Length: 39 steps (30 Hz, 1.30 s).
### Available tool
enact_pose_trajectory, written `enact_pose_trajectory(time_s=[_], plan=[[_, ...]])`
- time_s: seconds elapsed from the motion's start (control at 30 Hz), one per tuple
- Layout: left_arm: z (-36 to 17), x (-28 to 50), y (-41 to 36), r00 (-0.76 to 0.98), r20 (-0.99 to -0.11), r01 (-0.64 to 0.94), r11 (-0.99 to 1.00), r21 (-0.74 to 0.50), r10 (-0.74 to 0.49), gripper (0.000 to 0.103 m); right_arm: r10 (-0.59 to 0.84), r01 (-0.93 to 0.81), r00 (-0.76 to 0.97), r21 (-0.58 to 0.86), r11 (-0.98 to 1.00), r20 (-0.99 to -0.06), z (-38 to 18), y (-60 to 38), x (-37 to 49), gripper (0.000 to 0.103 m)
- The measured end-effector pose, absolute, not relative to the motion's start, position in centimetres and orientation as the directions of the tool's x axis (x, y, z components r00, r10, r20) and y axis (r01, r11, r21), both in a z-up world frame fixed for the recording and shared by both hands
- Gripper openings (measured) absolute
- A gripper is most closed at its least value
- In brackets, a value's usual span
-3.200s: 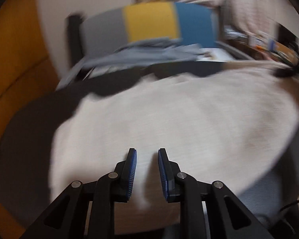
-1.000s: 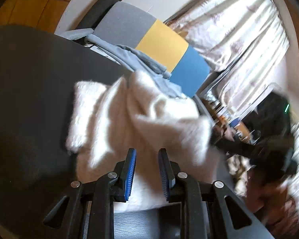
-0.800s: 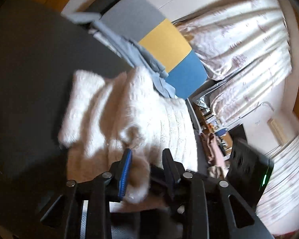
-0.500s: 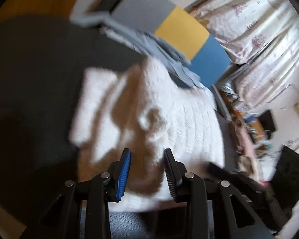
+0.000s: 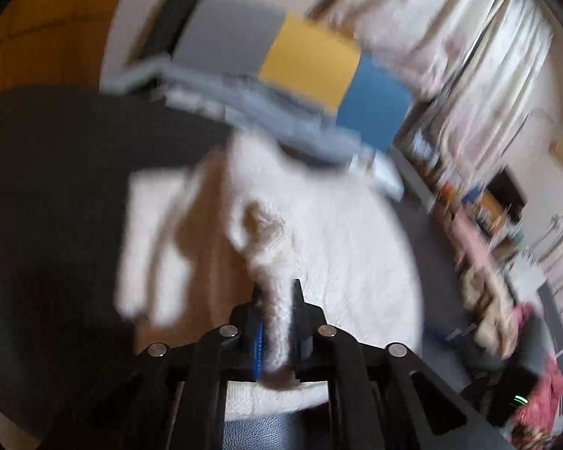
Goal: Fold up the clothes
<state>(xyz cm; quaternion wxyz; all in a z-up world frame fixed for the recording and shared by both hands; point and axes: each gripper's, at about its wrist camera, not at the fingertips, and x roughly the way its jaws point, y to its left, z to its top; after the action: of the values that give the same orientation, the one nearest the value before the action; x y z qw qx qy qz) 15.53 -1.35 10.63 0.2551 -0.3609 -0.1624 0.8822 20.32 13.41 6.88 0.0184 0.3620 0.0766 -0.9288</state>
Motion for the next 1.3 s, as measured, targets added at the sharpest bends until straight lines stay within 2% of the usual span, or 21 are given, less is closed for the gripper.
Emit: enact_pose_trajectory(time_s=[0.03, 0.07, 0.17, 0.23, 0.33, 0.37, 0.53, 0.6, 0.63, 0.67, 0.73, 0.83, 0.93, 0.97, 1.0, 1.1, 1.13, 1.17, 1.23, 1.27, 1.3], plan=[[11.9, 16.2, -2.2, -0.637, -0.515, -0.346, -0.809, -0.474, 0.574, 0.005, 0.02, 0.088, -0.742, -0.127, -0.988, -0.67, 7.2, 13.4, 20.3, 0.025], [12.9, 16.9, -2.8, -0.668, -0.49, -0.355, -0.818, -0.452, 0.56, 0.001, 0.018, 0.087, -0.747, -0.124, -0.988, -0.665, 7.4, 13.4, 20.3, 0.025], [13.8, 18.0, -4.3, -0.729, -0.468, -0.331, -0.856, -0.398, 0.5, 0.001, 0.021, 0.089, -0.775, -0.142, -0.986, -0.631, 8.0, 13.1, 20.7, 0.025], [12.0, 17.6, -4.9, -0.7, -0.505, -0.301, -0.85, -0.431, 0.504, 0.001, 0.002, 0.111, -0.772, -0.138, -0.984, -0.636, 7.7, 12.5, 20.8, 0.025], [8.4, 16.2, -5.3, -0.597, -0.605, -0.237, -0.836, -0.495, 0.527, 0.024, 0.039, 0.132, -0.744, -0.204, -0.97, -0.667, 6.6, 11.2, 20.3, 0.032], [7.4, 15.4, -5.0, -0.542, -0.63, -0.221, -0.818, -0.532, 0.556, 0.024, 0.046, 0.128, -0.746, -0.211, -0.969, -0.664, 6.6, 11.0, 20.5, 0.033], [5.0, 13.1, -4.1, -0.41, -0.572, -0.174, -0.676, -0.716, 0.711, 0.037, 0.041, 0.116, -0.732, -0.183, -0.976, -0.68, 6.5, 11.7, 19.9, 0.04], [4.8, 12.4, -4.4, -0.376, -0.51, -0.155, -0.595, -0.789, 0.774, 0.054, 0.035, 0.115, -0.727, -0.171, -0.979, -0.686, 6.5, 11.9, 19.8, 0.042], [4.8, 12.1, -4.7, -0.367, -0.468, -0.143, -0.546, -0.825, 0.804, 0.082, 0.034, 0.113, -0.723, -0.167, -0.979, -0.69, 6.4, 12.0, 19.7, 0.044], [4.7, 12.0, -5.0, -0.363, -0.437, -0.139, -0.512, -0.848, 0.823, 0.101, 0.033, 0.112, -0.72, -0.163, -0.98, -0.693, 6.3, 12.1, 19.7, 0.045], [4.6, 11.4, -5.3, -0.356, -0.429, -0.12, -0.495, -0.86, 0.831, 0.103, 0.028, 0.113, -0.718, -0.157, -0.981, -0.696, 6.2, 12.3, 19.4, 0.046], [4.3, 10.4, -5.2, -0.339, -0.454, -0.083, -0.506, -0.858, 0.824, 0.103, 0.023, 0.116, -0.717, -0.151, -0.982, -0.696, 6.1, 12.3, 19.3, 0.046], [4.1, 9.3, -3.7, -0.294, -0.529, -0.072, -0.571, -0.818, 0.796, 0.102, 0.022, 0.123, -0.733, -0.165, -0.979, -0.68, 6.4, 11.8, 19.6, 0.046], [4.1, 8.9, -3.2, -0.282, -0.533, -0.084, -0.574, -0.814, 0.797, 0.097, 0.022, 0.13, -0.739, -0.175, -0.976, -0.674, 6.5, 11.7, 19.7, 0.046], [4.1, 8.7, -2.6, -0.271, -0.538, -0.093, -0.578, -0.81, 0.798, 0.091, 0.024, 0.135, -0.744, -0.186, -0.973, -0.668, 6.5, 11.5, 19.7, 0.046], [3.7, 8.3, -1.4, -0.247, -0.567, -0.102, -0.603, -0.791, 0.786, 0.06, 0.05, 0.136, -0.759, -0.232, -0.963, -0.649, 6.5, 11.0, 19.5, 0.046], [3.4, 8.0, -1.0, -0.25, -0.607, -0.097, -0.644, -0.759, 0.754, 0.03, 0.059, 0.133, -0.763, -0.247, -0.96, -0.643, 6.4, 10.8, 19.2, 0.046], [3.4, 8.0, -0.9, -0.26, -0.625, -0.095, -0.663, -0.742, 0.736, 0.015, 0.07, 0.13, -0.767, -0.261, -0.957, -0.638, 6.3, 10.7, 19.1, 0.046], [3.8, 8.3, -1.1, -0.29, -0.621, -0.101, -0.669, -0.737, 0.728, 0.013, 0.097, 0.113, -0.772, -0.287, -0.951, -0.628, 6.0, 10.6, 18.8, 0.042], [4.5, 8.7, -1.3, -0.312, -0.605, -0.121, -0.662, -0.74, 0.733, 0.012, 0.111, 0.104, -0.774, -0.299, -0.949, -0.624, 5.8, 10.6, 18.6, 0.026], [5.7, 9.2, -1.6, -0.335, -0.593, -0.151, -0.663, -0.733, 0.732, 0.011, 0.121, 0.095, -0.775, -0.303, -0.948, -0.62, 6.0, 10.7, 18.5, 0.025]])
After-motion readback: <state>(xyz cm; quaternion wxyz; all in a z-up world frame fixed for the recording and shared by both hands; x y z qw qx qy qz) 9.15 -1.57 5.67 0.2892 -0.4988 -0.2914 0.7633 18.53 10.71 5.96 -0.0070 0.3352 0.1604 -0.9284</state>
